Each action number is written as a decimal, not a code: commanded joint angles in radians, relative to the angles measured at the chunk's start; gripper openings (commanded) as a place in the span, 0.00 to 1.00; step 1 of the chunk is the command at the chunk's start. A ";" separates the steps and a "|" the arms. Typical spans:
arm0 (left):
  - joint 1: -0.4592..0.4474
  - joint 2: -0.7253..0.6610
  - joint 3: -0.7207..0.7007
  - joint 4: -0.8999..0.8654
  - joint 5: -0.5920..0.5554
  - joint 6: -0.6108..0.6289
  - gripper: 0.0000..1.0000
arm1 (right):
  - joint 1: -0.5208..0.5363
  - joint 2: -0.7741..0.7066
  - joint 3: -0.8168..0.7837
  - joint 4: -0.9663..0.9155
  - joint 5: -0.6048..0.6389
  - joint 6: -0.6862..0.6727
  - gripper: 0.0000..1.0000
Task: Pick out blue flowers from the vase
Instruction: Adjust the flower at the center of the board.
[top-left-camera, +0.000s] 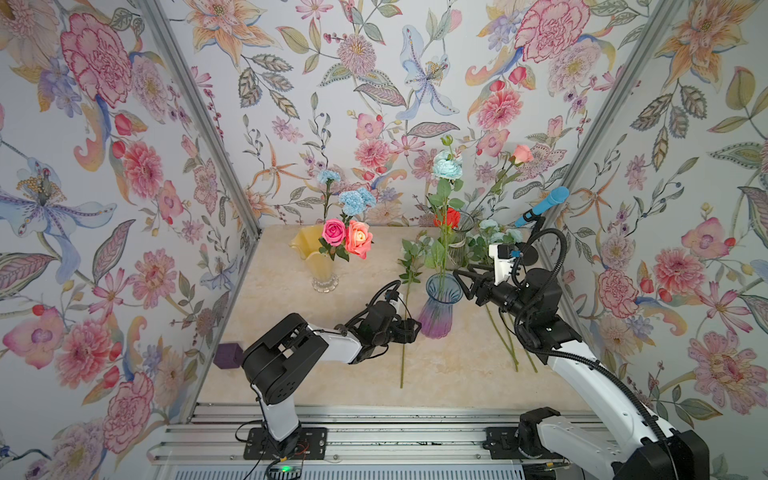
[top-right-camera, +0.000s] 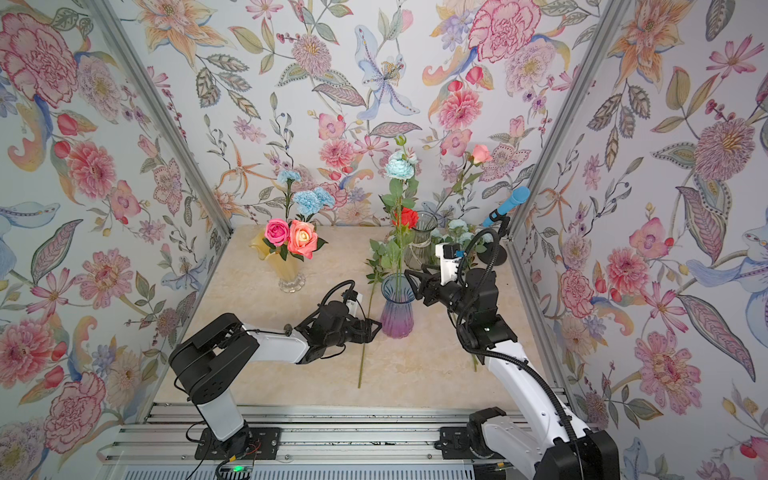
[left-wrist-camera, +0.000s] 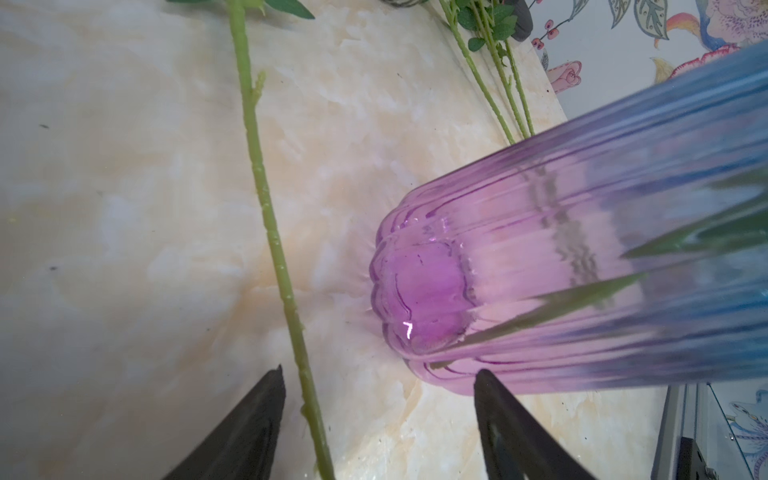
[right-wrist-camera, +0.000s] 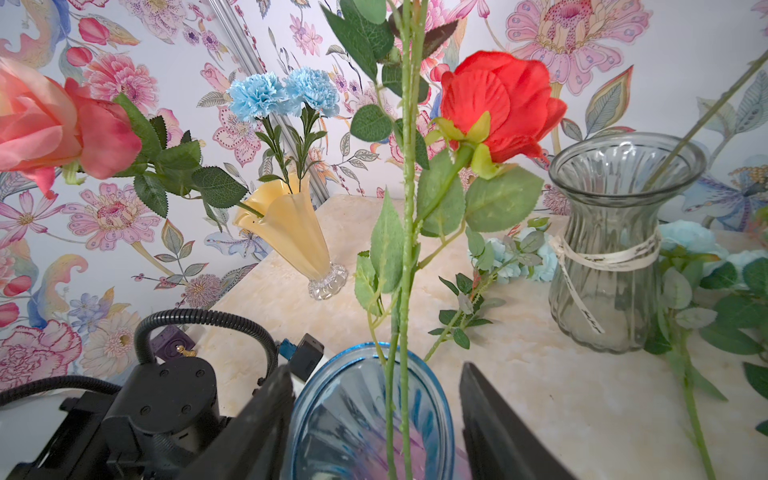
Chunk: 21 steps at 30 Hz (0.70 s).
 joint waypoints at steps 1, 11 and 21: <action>0.019 -0.119 0.069 -0.102 -0.192 0.090 0.77 | 0.004 0.016 0.058 -0.006 -0.002 0.011 0.65; 0.022 -0.252 0.115 0.082 -0.395 0.328 0.77 | -0.039 0.067 0.240 -0.011 0.055 0.158 0.62; 0.026 -0.386 -0.192 0.424 -0.318 0.353 0.77 | -0.027 0.176 0.280 -0.087 -0.011 0.039 0.51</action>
